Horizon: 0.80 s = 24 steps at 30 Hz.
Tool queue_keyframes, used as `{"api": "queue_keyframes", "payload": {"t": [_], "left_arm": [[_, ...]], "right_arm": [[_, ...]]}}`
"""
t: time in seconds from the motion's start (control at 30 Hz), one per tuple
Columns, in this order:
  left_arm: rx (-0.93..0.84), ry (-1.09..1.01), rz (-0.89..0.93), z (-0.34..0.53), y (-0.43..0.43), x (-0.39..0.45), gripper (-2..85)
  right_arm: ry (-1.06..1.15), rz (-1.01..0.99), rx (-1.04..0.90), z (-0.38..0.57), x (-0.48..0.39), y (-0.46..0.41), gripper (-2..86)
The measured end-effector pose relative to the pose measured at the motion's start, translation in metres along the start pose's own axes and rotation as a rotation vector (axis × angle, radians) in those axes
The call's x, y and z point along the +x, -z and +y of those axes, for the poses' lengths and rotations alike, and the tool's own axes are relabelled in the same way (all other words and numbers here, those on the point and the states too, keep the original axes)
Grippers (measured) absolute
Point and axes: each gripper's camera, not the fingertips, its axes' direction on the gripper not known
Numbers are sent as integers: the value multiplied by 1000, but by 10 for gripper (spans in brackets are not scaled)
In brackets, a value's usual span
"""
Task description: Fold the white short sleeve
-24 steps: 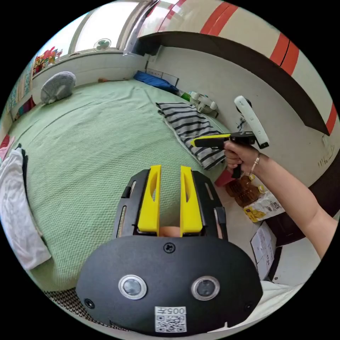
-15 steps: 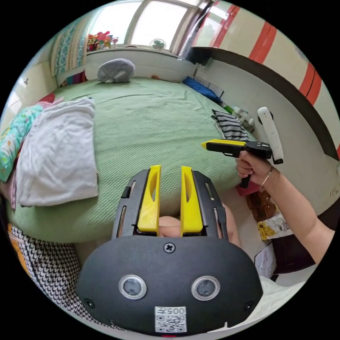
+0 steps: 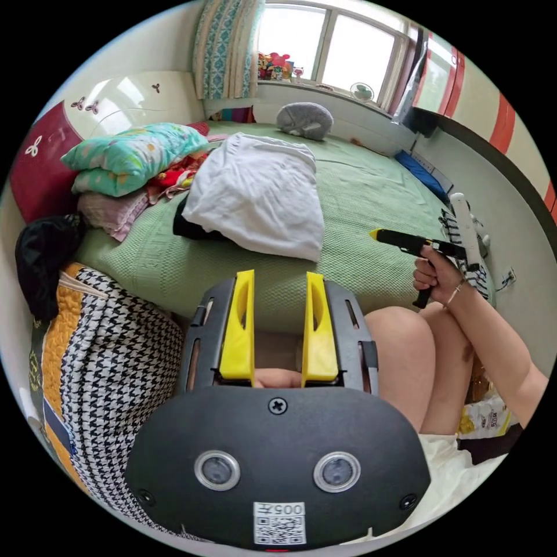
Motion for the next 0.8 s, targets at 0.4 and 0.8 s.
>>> {"api": "queue_keyframes", "payload": {"t": [0.4, 0.8], "left_arm": [[-1, 32, -14, -21, 22, -61, 153], [-14, 12, -41, -75, 42, -121, 161]], "right_arm": [[14, 125, -110, 10, 11, -12, 66], [44, 113, -147, 11, 19, -28, 71]]}}
